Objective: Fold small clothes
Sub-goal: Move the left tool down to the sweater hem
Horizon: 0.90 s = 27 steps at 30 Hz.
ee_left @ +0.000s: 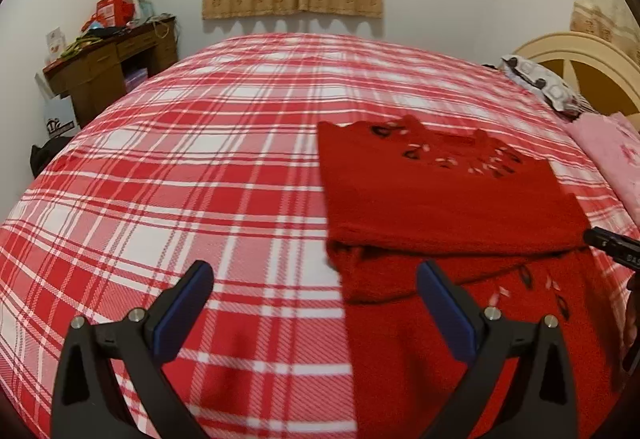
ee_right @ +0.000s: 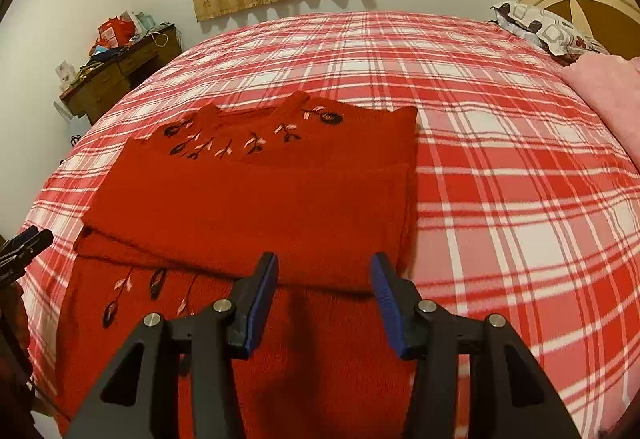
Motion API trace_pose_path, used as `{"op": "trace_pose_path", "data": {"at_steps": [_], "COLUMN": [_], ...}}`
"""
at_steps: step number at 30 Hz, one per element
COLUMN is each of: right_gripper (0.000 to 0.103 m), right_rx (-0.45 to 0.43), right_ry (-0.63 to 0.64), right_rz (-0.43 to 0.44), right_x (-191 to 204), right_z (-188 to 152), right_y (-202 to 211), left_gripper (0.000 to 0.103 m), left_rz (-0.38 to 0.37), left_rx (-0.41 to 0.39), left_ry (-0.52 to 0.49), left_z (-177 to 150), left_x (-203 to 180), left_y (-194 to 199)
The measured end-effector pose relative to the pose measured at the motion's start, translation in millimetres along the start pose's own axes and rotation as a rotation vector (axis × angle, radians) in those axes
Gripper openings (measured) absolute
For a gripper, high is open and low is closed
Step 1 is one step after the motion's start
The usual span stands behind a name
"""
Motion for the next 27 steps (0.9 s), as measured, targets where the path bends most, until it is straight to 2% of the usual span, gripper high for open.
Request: {"op": "trace_pose_path", "data": {"at_steps": [6, 18, 27], "right_gripper": [0.05, 0.052, 0.053], "right_rx": [0.03, 0.062, 0.096], "right_ry": [0.0, 0.041, 0.055], "right_rz": [0.013, 0.021, 0.025], "right_x": [5, 18, 22], "right_z": [-25, -67, -100], "right_y": [9, 33, 41], "left_gripper": [0.103, 0.103, 0.103], "left_rz": [-0.019, -0.024, -0.025], "left_rx": [0.002, 0.016, 0.072], "left_ry": [-0.021, -0.087, -0.109], "left_z": [-8, -49, -83], "left_x": [-10, -23, -26], "left_y": [11, 40, 42]}}
Point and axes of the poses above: each gripper's, at about its wrist camera, not at the fingertips, and y roughly against the way its jaws point, x to its left, z to its top, the point moved 9 cm from there along -y, roughly the way its jaws point, and after that the axes turned 7 degrees about x, right-handed, at the moved point
